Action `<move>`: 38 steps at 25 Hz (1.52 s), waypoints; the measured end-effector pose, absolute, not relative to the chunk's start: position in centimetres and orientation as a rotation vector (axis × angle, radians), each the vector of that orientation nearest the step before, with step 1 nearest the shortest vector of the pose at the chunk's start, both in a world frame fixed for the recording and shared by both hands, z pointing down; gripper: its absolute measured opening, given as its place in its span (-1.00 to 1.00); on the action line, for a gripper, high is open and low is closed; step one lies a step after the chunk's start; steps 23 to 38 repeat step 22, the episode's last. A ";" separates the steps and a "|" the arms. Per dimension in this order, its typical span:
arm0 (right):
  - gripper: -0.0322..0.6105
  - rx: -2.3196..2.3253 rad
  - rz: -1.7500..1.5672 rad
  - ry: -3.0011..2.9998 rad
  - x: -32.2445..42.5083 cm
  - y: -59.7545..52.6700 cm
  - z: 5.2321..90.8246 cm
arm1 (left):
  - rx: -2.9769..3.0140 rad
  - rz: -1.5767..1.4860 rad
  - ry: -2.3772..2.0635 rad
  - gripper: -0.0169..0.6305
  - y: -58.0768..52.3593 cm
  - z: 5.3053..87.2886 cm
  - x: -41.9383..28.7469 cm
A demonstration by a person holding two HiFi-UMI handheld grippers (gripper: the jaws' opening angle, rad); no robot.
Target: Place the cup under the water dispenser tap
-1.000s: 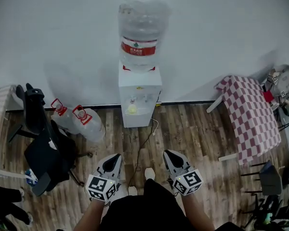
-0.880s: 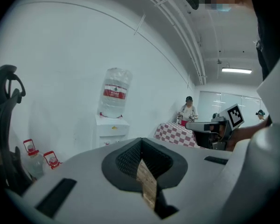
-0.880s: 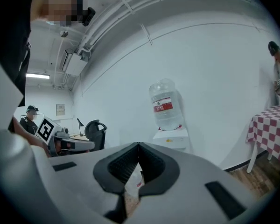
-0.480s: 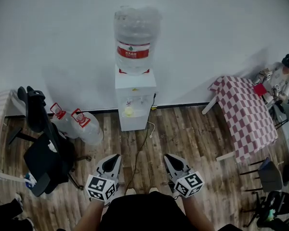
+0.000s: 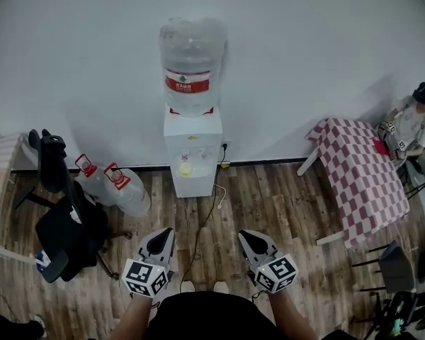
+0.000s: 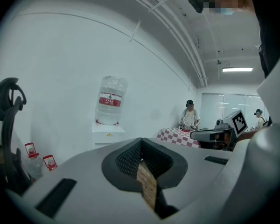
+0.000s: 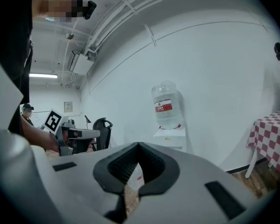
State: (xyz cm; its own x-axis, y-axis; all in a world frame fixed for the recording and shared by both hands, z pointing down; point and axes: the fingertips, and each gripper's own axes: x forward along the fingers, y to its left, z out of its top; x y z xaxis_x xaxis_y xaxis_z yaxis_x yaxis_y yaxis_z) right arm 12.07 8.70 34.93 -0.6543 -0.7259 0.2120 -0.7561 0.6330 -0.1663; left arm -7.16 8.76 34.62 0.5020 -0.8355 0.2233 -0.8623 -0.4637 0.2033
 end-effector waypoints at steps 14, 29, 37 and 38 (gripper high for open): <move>-0.83 1.144 0.367 -2.752 12.4 8.5 36.0 | 2.411 0.174 -1.505 -0.91 9.4 34.6 -5.5; -0.83 1.149 0.355 -2.768 11.9 8.1 35.6 | 2.399 0.182 -1.528 -0.91 9.4 34.8 -6.4; -0.83 1.149 0.355 -2.768 11.9 8.1 35.6 | 2.399 0.182 -1.528 -0.91 9.4 34.8 -6.4; -0.83 1.149 0.355 -2.768 11.9 8.1 35.6 | 2.399 0.182 -1.528 -0.91 9.4 34.8 -6.4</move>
